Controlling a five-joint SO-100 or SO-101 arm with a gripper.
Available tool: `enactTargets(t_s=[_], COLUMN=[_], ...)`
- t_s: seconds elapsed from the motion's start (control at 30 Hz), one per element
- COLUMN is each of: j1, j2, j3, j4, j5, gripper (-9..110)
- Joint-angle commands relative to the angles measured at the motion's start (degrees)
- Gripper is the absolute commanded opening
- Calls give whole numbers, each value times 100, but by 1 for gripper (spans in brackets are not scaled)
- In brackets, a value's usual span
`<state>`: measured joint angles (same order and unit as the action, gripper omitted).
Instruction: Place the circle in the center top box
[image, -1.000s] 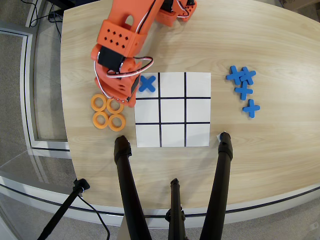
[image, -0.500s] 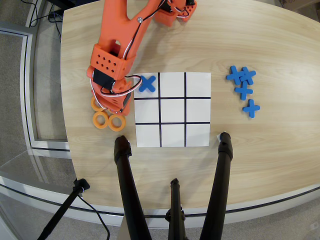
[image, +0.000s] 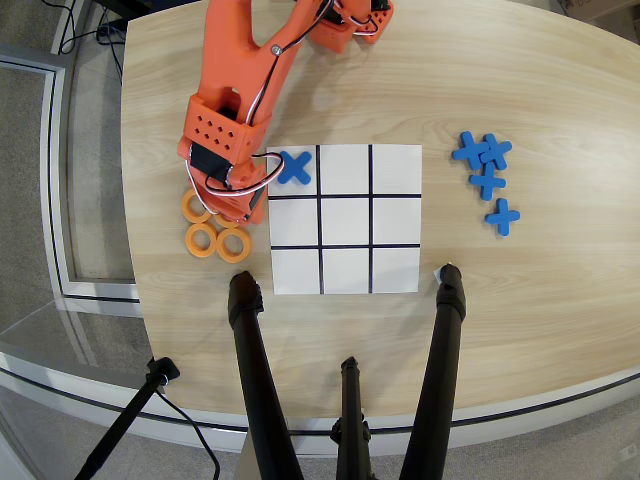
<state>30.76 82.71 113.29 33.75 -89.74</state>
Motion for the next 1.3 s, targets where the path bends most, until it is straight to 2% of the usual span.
enactTargets(t_s=[0.0,0.63,1.07,1.27], j1=[0,114,396,598], j2=[35,220,316,246], j3=[44,413,123,-334], j4=[-62,9,1160,2136], j5=[-26,-141,-545,-932], gripper=[18,18,18,18])
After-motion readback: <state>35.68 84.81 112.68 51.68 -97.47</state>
